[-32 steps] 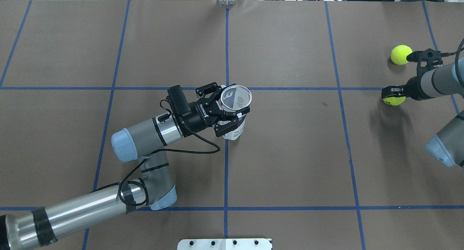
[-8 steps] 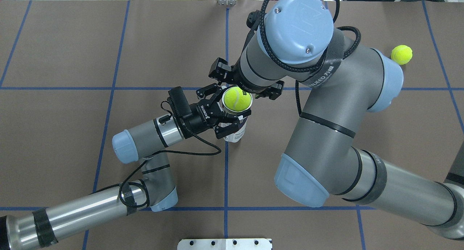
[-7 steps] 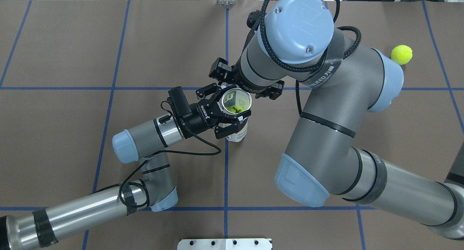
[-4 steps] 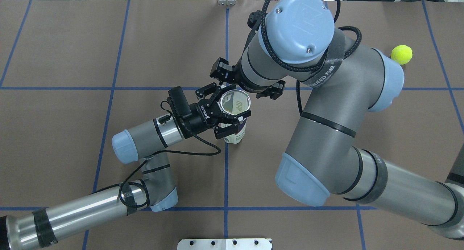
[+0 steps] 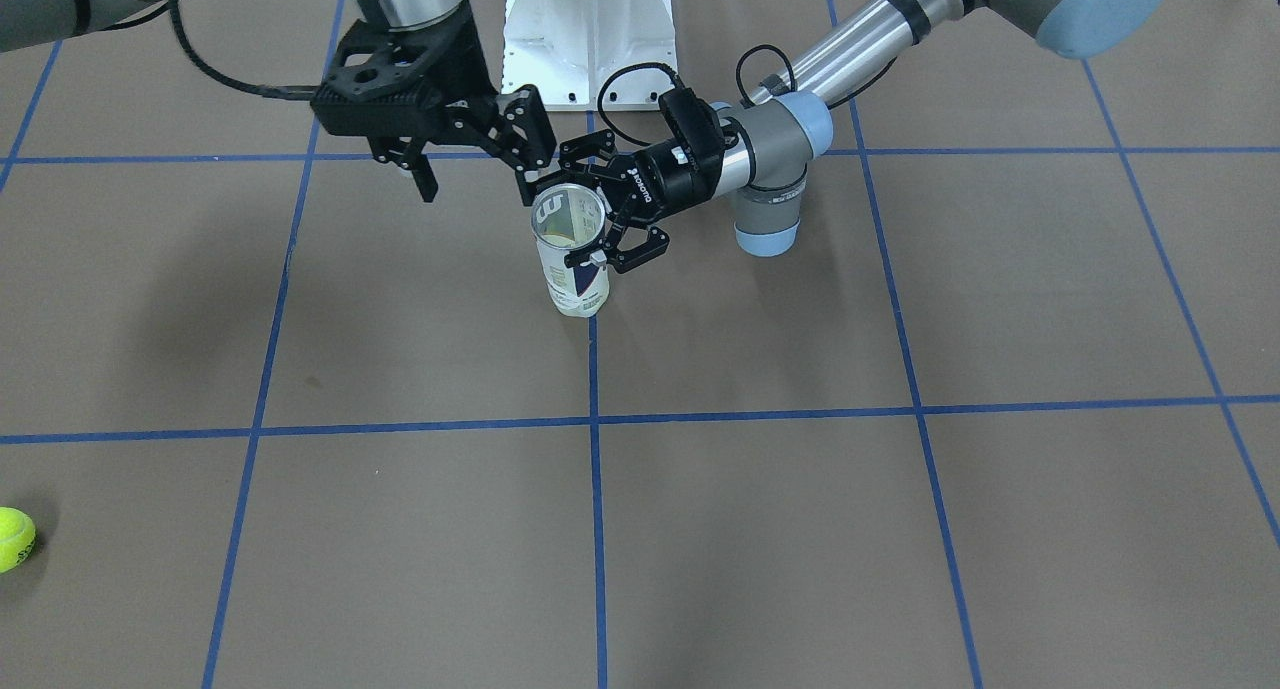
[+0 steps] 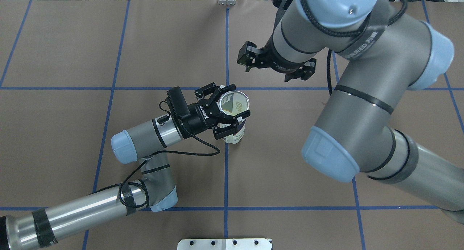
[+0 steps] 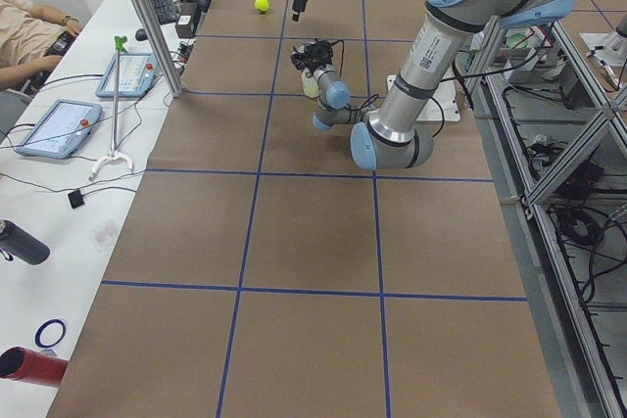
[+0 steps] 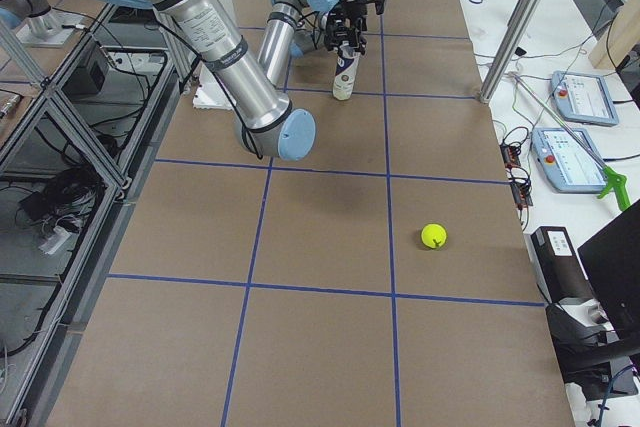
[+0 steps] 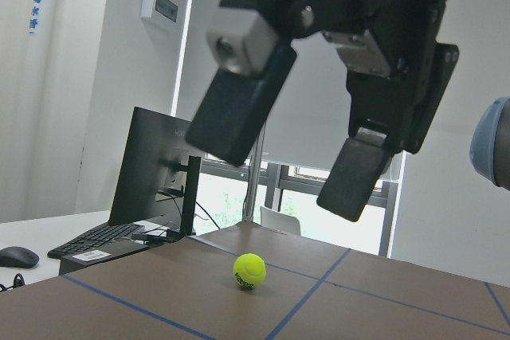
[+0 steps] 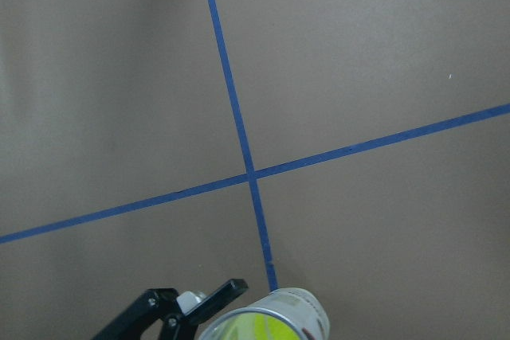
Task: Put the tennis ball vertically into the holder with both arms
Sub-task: 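Withdraw the right gripper toward the remaining tennis ball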
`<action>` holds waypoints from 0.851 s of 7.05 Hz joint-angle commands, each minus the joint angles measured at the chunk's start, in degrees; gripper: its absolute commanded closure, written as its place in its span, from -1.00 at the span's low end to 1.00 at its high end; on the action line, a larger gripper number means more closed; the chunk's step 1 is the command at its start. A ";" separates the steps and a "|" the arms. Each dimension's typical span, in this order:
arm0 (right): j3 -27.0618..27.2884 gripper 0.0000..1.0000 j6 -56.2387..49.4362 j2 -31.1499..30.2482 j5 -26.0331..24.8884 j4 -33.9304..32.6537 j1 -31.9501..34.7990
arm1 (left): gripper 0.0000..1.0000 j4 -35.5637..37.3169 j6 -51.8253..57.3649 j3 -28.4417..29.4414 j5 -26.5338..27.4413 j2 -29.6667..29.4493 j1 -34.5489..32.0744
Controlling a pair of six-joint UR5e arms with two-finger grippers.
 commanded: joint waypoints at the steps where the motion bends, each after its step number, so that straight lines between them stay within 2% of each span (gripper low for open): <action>1: 0.21 -1.00 -18.29 -7.22 7.35 -0.29 10.12 | -0.86 -0.10 0.00 0.00 0.00 0.12 0.06; 3: -4.16 -1.00 -34.40 -10.94 11.76 0.07 19.71 | -0.86 -0.62 0.00 0.00 0.00 0.29 -0.02; 4: -8.36 -1.00 -40.39 -12.34 13.43 2.68 23.40 | -0.86 -1.15 0.00 0.00 0.00 0.38 -0.02; 6: -17.06 -1.00 -45.53 -15.77 15.19 14.25 26.94 | -0.86 -1.33 0.00 0.00 0.00 0.38 -0.20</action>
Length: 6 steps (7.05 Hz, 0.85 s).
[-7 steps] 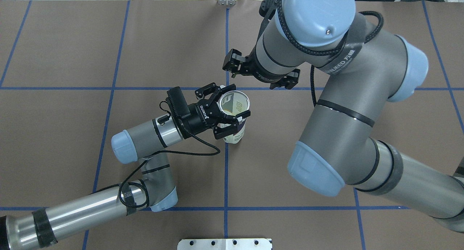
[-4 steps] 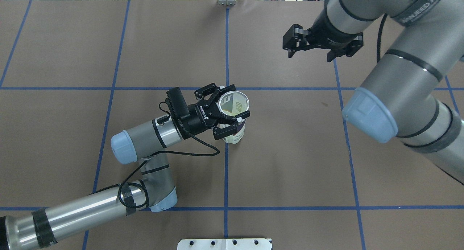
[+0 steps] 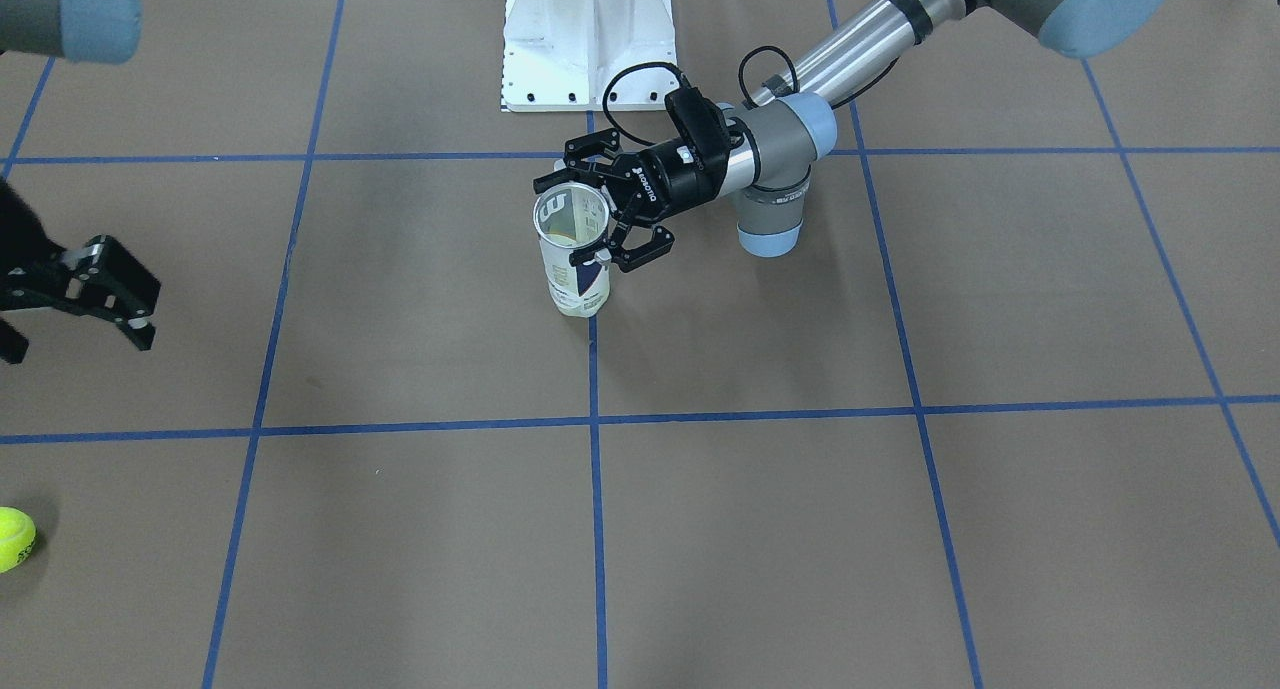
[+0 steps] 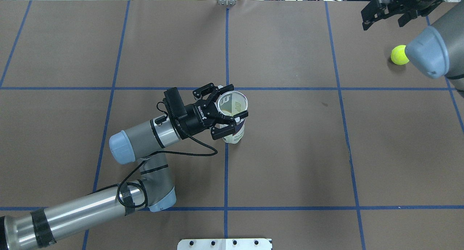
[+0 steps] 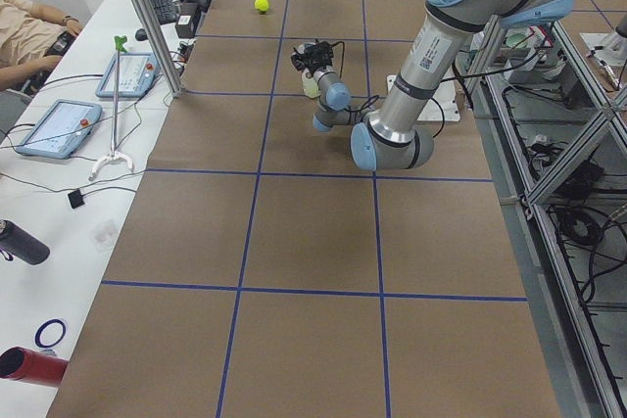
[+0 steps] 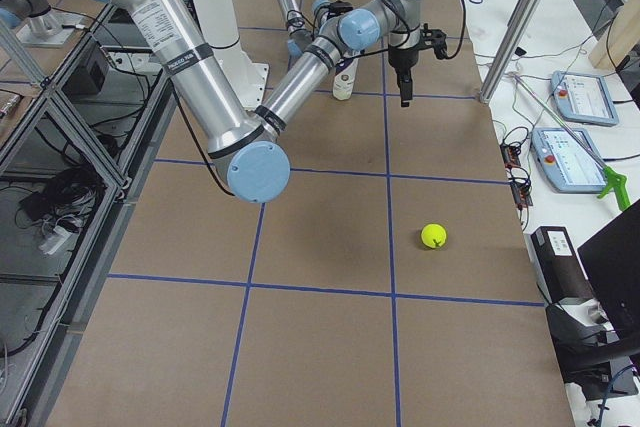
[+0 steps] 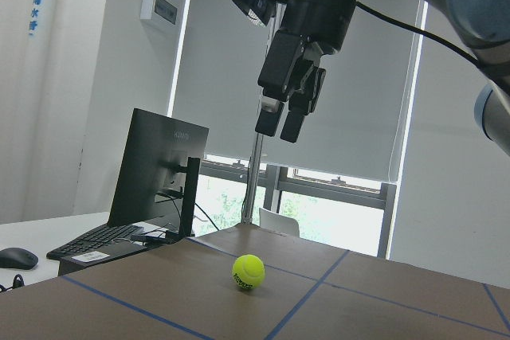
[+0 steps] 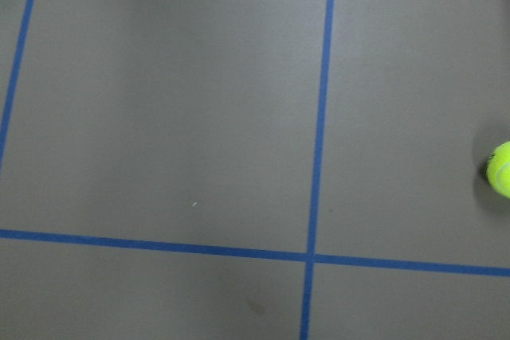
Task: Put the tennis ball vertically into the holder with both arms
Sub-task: 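Withdraw the right gripper toward the remaining tennis ball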
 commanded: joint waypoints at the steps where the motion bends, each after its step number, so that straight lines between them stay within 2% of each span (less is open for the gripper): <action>1: -10.52 -1.00 -5.42 -2.09 1.26 11.05 3.15 | -0.86 -0.81 0.00 0.00 0.00 0.46 -0.09; 3: -21.25 -1.00 -9.82 -3.15 1.26 21.76 5.08 | -0.86 -0.91 0.00 0.00 0.00 0.73 -0.18; 6: -30.85 -1.00 -10.09 -4.99 0.82 33.47 5.09 | -0.86 -0.91 0.00 0.00 0.00 0.73 -0.09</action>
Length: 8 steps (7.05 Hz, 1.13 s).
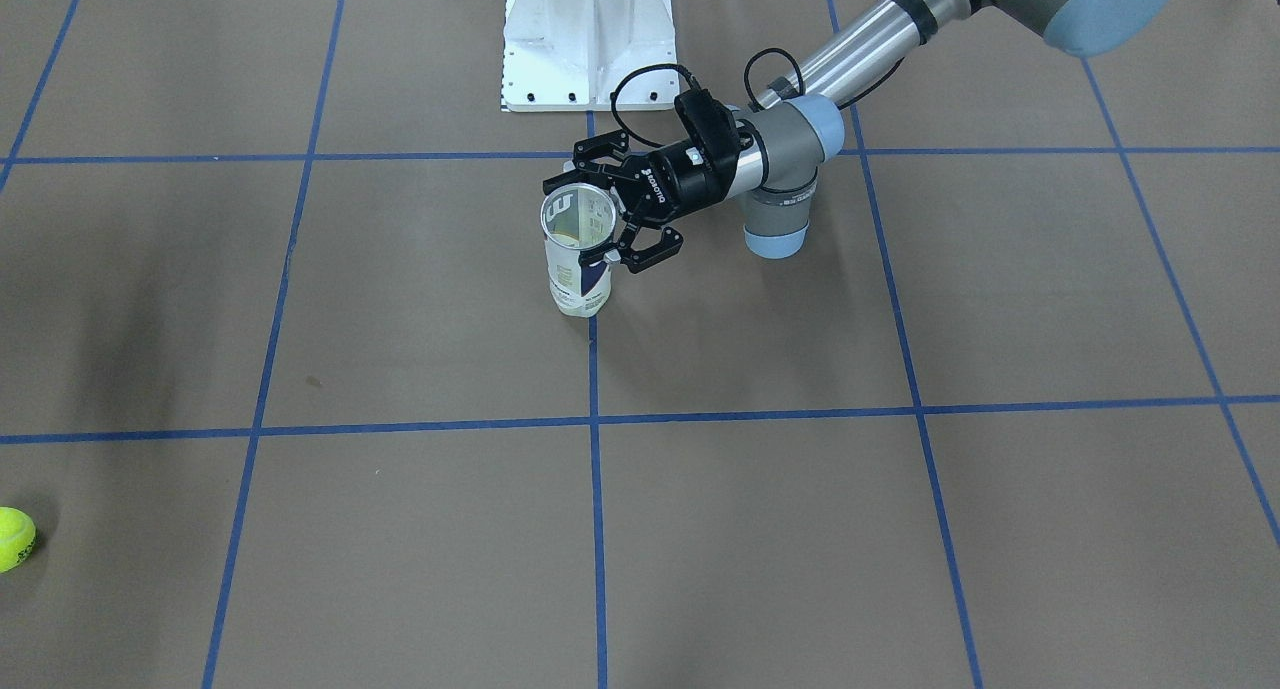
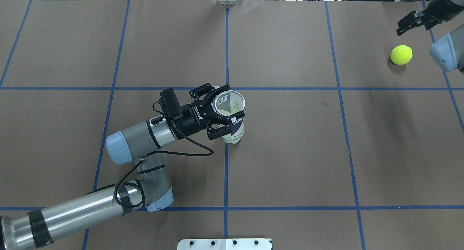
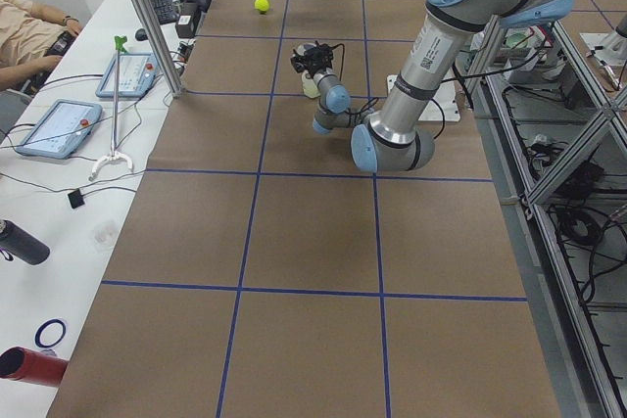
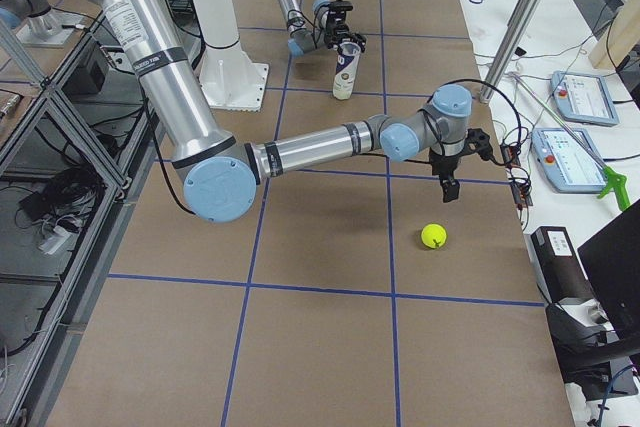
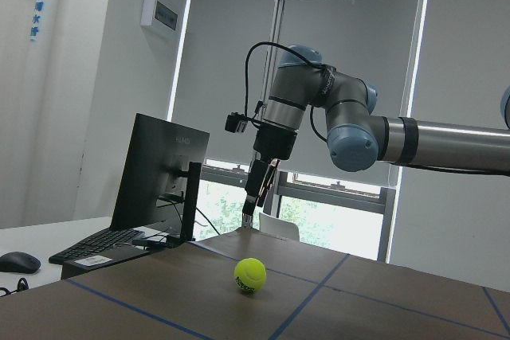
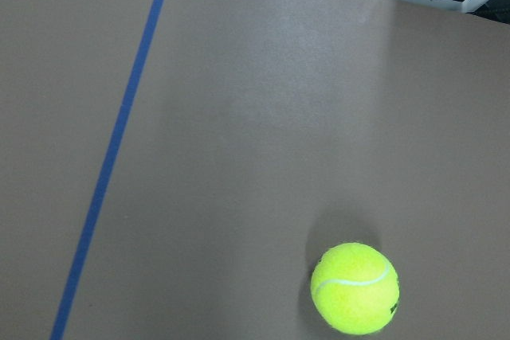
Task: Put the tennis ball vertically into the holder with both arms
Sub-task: 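Lower the right gripper onto the second tennis ball and grasp it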
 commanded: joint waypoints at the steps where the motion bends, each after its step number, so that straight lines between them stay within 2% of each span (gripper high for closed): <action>1: -7.66 -1.00 -0.17 -1.24 -0.97 9.21 -0.04 | -0.86 0.00 0.00 0.00 0.00 0.00 0.01; 2: -9.87 -1.00 -0.09 -1.24 -1.93 11.26 -0.13 | -0.86 0.00 0.00 0.00 0.00 0.00 0.01; 4: -10.15 -1.00 0.79 -1.33 -3.51 11.81 -0.56 | -0.86 0.00 0.00 0.00 0.00 0.09 0.10; 6: -10.77 -0.98 7.09 -1.24 -3.96 15.91 -2.14 | -0.86 -0.09 0.00 0.00 0.00 0.09 0.10; 8: -12.60 -0.98 8.35 -1.33 -3.96 18.81 -2.32 | -0.87 0.00 0.00 0.00 0.00 0.09 0.10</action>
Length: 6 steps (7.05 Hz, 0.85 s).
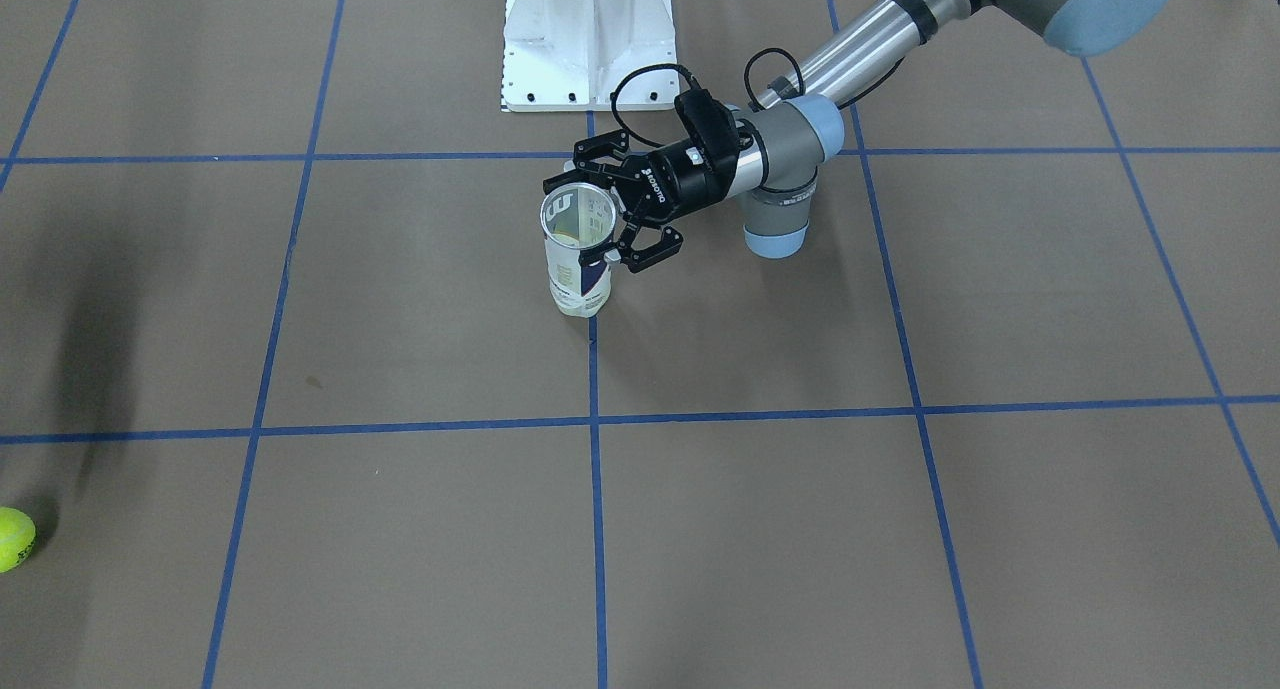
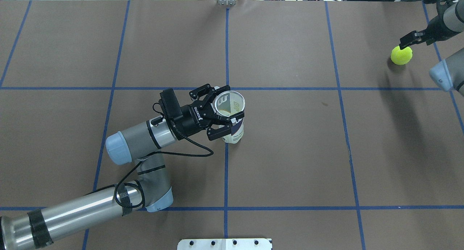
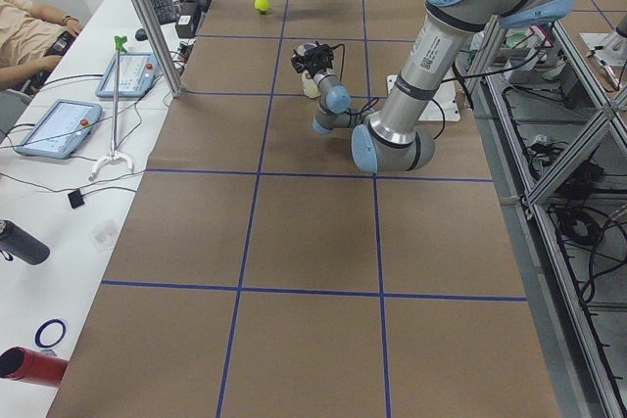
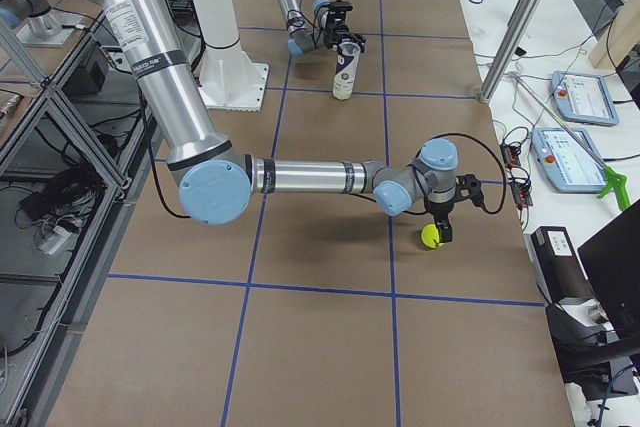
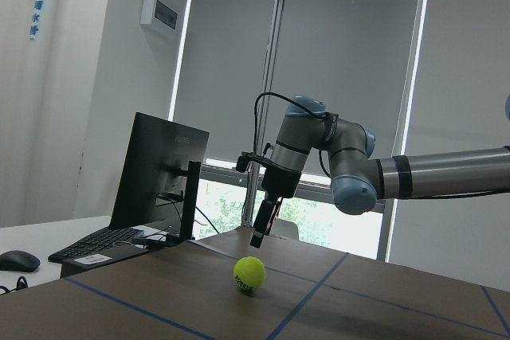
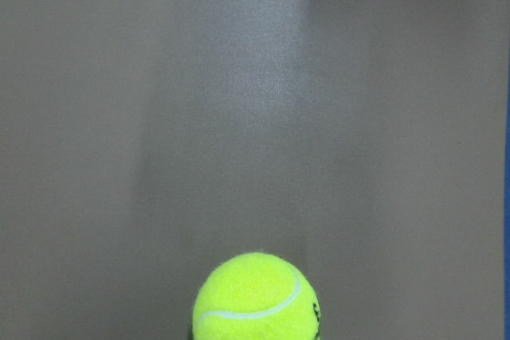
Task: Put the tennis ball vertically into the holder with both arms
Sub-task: 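Lower the right gripper onto the second tennis ball and grasp it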
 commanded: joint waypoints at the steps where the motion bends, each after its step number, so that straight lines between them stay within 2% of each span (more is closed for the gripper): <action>1: -5.57 -0.98 2.80 0.19 -0.09 8.03 -0.41 | -0.86 0.02 0.00 0.00 0.00 0.01 0.00; 6: -7.63 -0.97 8.53 0.55 -0.17 12.30 -2.70 | -0.86 0.02 0.00 0.00 0.00 -0.08 0.09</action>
